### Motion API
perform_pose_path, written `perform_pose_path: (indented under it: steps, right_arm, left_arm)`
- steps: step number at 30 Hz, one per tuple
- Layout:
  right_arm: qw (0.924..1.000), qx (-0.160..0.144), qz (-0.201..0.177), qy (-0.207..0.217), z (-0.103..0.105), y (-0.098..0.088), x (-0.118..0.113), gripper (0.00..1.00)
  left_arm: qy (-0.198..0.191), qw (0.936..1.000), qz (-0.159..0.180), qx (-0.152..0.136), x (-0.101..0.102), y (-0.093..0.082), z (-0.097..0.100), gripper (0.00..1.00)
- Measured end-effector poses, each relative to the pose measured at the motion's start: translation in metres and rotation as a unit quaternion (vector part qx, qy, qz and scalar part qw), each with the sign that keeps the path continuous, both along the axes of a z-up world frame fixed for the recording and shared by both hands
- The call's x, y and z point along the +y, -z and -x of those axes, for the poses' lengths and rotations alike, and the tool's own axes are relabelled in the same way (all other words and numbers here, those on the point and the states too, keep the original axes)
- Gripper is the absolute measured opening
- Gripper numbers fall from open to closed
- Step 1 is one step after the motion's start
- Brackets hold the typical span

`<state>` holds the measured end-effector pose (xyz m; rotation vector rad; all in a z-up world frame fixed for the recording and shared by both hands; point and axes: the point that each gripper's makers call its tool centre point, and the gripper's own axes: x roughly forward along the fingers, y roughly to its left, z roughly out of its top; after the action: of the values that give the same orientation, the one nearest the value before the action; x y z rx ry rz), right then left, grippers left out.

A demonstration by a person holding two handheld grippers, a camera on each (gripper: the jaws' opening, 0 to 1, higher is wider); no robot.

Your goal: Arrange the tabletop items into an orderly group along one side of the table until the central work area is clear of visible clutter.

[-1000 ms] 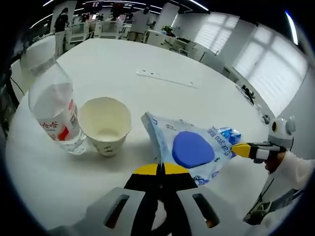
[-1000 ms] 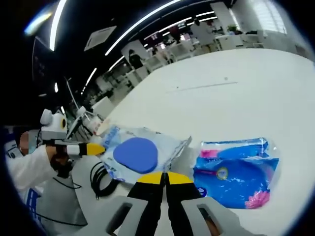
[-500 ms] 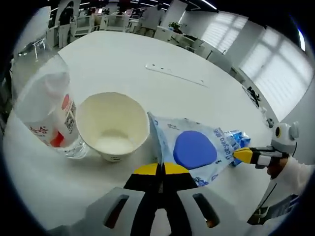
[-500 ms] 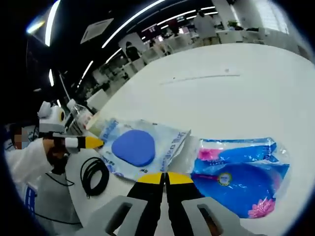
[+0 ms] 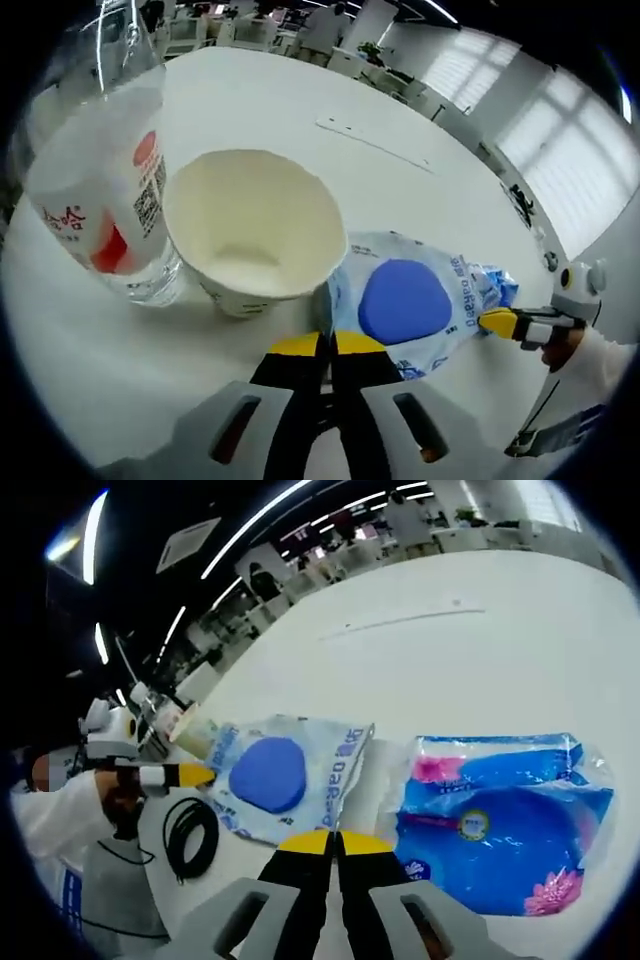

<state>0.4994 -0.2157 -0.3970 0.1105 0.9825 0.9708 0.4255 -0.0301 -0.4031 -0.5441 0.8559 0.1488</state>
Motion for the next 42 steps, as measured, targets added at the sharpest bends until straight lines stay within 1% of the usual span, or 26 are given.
perform_pose_path:
  steps: [3, 5, 7, 8, 12, 15, 16, 18, 19, 21, 22, 23, 24, 25, 27, 28, 29, 30, 31, 32, 34, 35, 36, 38, 42]
  right_arm:
    - [0.9999, 0.01, -0.005, 0.013, 0.0, -0.001, 0.001, 0.0]
    - [0.9999, 0.007, -0.009, 0.011, 0.001, 0.0, 0.002, 0.0]
    - [1.0, -0.001, -0.003, 0.004, 0.003, 0.001, 0.002, 0.0]
    - [1.0, -0.006, 0.0, 0.003, 0.003, 0.001, 0.001, 0.0]
    - [0.9999, -0.003, 0.005, 0.015, 0.004, -0.001, 0.003, 0.0]
    - [0.9997, -0.013, 0.009, 0.02, 0.005, -0.004, 0.003, 0.02]
    - [0.9995, -0.021, 0.01, 0.02, 0.005, -0.006, 0.002, 0.03]
    - [0.9993, -0.032, 0.003, 0.019, 0.005, -0.01, 0.001, 0.08]
    - [0.9992, -0.034, -0.002, 0.022, 0.001, -0.01, 0.0, 0.11]
    - [0.9989, -0.038, -0.01, 0.024, 0.004, -0.017, -0.004, 0.15]
    - [0.9989, -0.04, -0.011, 0.022, 0.005, -0.018, -0.004, 0.15]
    - [0.9983, -0.055, -0.019, 0.008, 0.008, -0.024, -0.006, 0.15]
    - [0.9979, -0.061, -0.021, 0.004, 0.01, -0.027, -0.008, 0.16]
    - [0.9978, -0.062, -0.024, 0.005, 0.009, -0.031, -0.011, 0.19]
    - [0.997, -0.067, -0.038, 0.008, 0.008, -0.035, -0.016, 0.26]
    - [0.9965, -0.069, -0.046, 0.011, 0.008, -0.038, -0.018, 0.32]
    - [0.9958, -0.075, -0.051, 0.016, 0.009, -0.044, -0.025, 0.36]
    - [0.9955, -0.078, -0.052, 0.016, 0.009, -0.046, -0.028, 0.4]
    - [0.9952, -0.082, -0.05, 0.018, 0.009, -0.047, -0.032, 0.47]
    - [0.9946, -0.09, -0.046, 0.022, 0.008, -0.048, -0.038, 0.53]
    - [0.9945, -0.09, -0.045, 0.028, 0.012, -0.051, -0.045, 0.65]
    - [0.9945, -0.089, -0.046, 0.032, 0.012, -0.051, -0.049, 0.68]
    - [0.9944, -0.088, -0.047, 0.035, 0.013, -0.051, -0.052, 0.69]
    - [0.9946, -0.087, -0.044, 0.037, 0.015, -0.05, -0.055, 0.67]
    - [0.9944, -0.084, -0.048, 0.042, 0.019, -0.052, -0.059, 0.66]
  left_arm:
    - [0.01, 0.9999, -0.011, -0.002, -0.001, 0.0, 0.003, 0.0]
    - [0.009, 0.9998, -0.016, -0.007, 0.001, -0.001, 0.002, 0.01]
    - [0.008, 0.9997, -0.022, -0.012, 0.002, -0.003, 0.002, 0.02]
    - [0.005, 0.9997, -0.022, -0.013, 0.003, -0.003, 0.003, 0.02]
    - [-0.002, 0.9996, -0.021, -0.02, 0.005, -0.006, 0.004, 0.04]
    - [-0.021, 0.9992, -0.016, -0.031, 0.01, -0.011, 0.004, 0.06]
    - [-0.03, 0.9986, -0.01, -0.043, 0.011, -0.016, 0.004, 0.08]
    - [-0.033, 0.9982, -0.006, -0.05, 0.012, -0.02, 0.006, 0.13]
    - [-0.03, 0.9981, -0.008, -0.053, 0.011, -0.023, 0.009, 0.17]
    - [-0.031, 0.9974, -0.01, -0.064, 0.012, -0.028, 0.013, 0.23]
    - [-0.033, 0.997, -0.013, -0.069, 0.013, -0.03, 0.015, 0.28]
    - [-0.033, 0.9965, -0.019, -0.075, 0.013, -0.033, 0.019, 0.32]
    - [-0.035, 0.9962, -0.021, -0.077, 0.013, -0.035, 0.023, 0.37]
    - [-0.036, 0.996, -0.023, -0.078, 0.012, -0.036, 0.028, 0.44]
    - [-0.035, 0.9955, -0.03, -0.083, 0.014, -0.036, 0.034, 0.54]
    - [-0.035, 0.9952, -0.034, -0.085, 0.009, -0.038, 0.041, 0.6]
    - [-0.032, 0.995, -0.042, -0.085, 0.005, -0.039, 0.05, 0.63]
    - [-0.03, 0.9949, -0.044, -0.086, 0.006, -0.04, 0.051, 0.67]
    - [-0.028, 0.9948, -0.046, -0.087, 0.004, -0.041, 0.054, 0.71]
    - [-0.024, 0.9947, -0.05, -0.087, 0.004, -0.042, 0.058, 0.73]
    - [-0.017, 0.9942, -0.063, -0.085, 0.006, -0.042, 0.063, 0.77]
    - [-0.015, 0.9941, -0.066, -0.085, 0.006, -0.042, 0.065, 0.78]
    - [-0.014, 0.9941, -0.069, -0.083, 0.003, -0.043, 0.069, 0.79]
    - [-0.014, 0.994, -0.07, -0.083, 0.001, -0.046, 0.073, 0.8]
    - [-0.017, 0.9936, -0.075, -0.082, 0.001, -0.048, 0.073, 0.79]
